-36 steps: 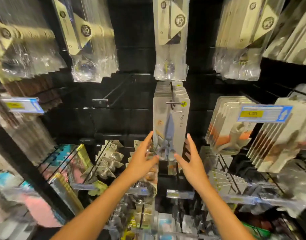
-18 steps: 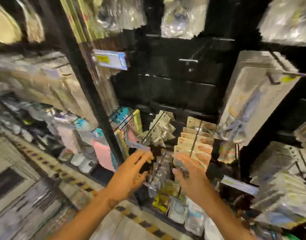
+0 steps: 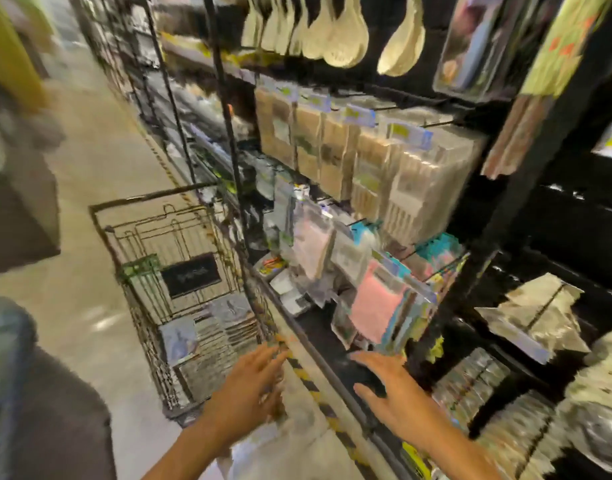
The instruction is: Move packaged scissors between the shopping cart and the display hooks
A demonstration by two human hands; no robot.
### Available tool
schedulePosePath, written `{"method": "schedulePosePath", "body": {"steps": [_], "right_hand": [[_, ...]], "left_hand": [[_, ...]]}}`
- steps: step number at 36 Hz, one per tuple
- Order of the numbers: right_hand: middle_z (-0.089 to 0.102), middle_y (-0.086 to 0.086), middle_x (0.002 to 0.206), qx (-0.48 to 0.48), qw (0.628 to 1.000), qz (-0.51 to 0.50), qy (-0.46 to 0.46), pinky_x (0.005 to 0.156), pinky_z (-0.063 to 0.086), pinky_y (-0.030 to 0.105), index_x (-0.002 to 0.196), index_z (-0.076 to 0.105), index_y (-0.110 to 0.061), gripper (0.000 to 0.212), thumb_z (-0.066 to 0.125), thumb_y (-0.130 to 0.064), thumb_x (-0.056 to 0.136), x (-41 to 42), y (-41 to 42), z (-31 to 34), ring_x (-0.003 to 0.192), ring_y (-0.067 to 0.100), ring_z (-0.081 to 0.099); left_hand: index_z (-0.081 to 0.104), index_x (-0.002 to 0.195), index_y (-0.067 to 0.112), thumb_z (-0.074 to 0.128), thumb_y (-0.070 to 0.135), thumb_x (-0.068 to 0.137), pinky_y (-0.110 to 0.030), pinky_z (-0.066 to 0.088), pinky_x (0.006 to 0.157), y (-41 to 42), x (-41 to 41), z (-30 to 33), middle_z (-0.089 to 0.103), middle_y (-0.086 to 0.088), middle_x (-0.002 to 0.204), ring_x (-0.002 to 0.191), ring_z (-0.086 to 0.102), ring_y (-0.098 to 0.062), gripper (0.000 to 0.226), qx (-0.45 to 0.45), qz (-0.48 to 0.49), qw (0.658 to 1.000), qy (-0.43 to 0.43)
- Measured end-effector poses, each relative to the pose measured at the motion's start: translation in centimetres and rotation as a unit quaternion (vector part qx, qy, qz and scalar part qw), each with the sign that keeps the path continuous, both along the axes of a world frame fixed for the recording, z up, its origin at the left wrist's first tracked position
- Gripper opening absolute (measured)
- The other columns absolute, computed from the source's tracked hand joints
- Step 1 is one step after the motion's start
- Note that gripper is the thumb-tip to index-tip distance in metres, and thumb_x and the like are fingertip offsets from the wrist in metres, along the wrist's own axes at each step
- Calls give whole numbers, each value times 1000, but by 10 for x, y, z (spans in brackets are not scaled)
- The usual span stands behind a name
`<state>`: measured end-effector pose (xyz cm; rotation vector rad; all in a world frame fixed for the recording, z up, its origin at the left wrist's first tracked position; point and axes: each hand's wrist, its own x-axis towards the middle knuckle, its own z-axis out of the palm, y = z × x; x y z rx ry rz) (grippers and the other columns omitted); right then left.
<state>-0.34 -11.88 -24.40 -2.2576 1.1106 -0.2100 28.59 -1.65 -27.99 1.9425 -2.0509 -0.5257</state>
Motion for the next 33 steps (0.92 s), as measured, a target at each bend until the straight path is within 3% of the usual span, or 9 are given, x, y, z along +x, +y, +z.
{"method": "schedulePosePath", "body": {"steps": [2,4,8,13,15,20,26,29,33], "right_hand": [[36,-37,136,4,999,43,1,114,34,23,139,43,-44,48,47,-63,95,38,3,-2,134,0,38],[28,-44,132,15,997,72,-6,114,33,23,139,39,-47,52,43,-69,92,73,6,-7,134,0,38],[28,-39,129,31,993,113,21,107,23,8,142,40,-39,47,59,-32,100,136,7,-17,134,-1,35],[35,-22,141,41,984,152,85,115,26,19,148,38,-33,51,56,-40,101,197,-2,-34,139,3,33],[38,-19,150,48,980,163,101,118,29,24,148,37,-40,53,57,-46,99,214,-11,-46,142,4,33],[36,-12,156,59,973,180,135,118,28,26,151,35,-38,59,58,-48,97,248,-39,-68,146,8,29],[36,-11,154,81,969,198,121,120,22,25,153,36,-28,59,58,-38,99,298,-84,-92,147,9,26],[38,-11,154,90,968,206,115,121,23,26,153,36,-29,59,58,-38,99,327,-114,-110,146,9,28],[37,-6,157,104,966,195,135,121,20,29,153,35,-26,61,58,-38,98,361,-159,-135,147,12,27]], "left_hand": [[16,156,42,47,42,103,-37,27,120,22,34,0,9,14,166,154,15,-16,61,26,37,999,-4],[20,158,34,51,38,103,-35,27,119,43,65,-3,12,9,167,152,20,-19,63,43,78,996,-13],[15,161,32,47,47,102,-37,18,124,78,120,-16,15,5,169,156,15,-24,68,63,139,988,-13],[34,154,32,64,43,88,-47,46,109,107,165,-48,47,-3,154,136,52,-35,73,62,185,981,-3],[39,149,28,64,45,84,-50,52,101,108,174,-57,54,-7,148,128,59,-37,72,66,195,978,-4],[34,157,26,48,50,94,-44,27,121,95,193,-65,33,-2,163,151,29,-33,68,101,230,968,8],[42,151,26,48,51,94,-42,32,115,53,227,-88,45,-1,156,143,44,-32,63,98,230,968,-14],[34,156,28,51,46,98,-36,15,119,15,243,-93,33,3,162,151,28,-27,63,111,229,967,-2],[32,157,26,55,42,97,-36,10,120,-35,263,-104,33,1,162,152,26,-28,66,148,239,960,2]]}}
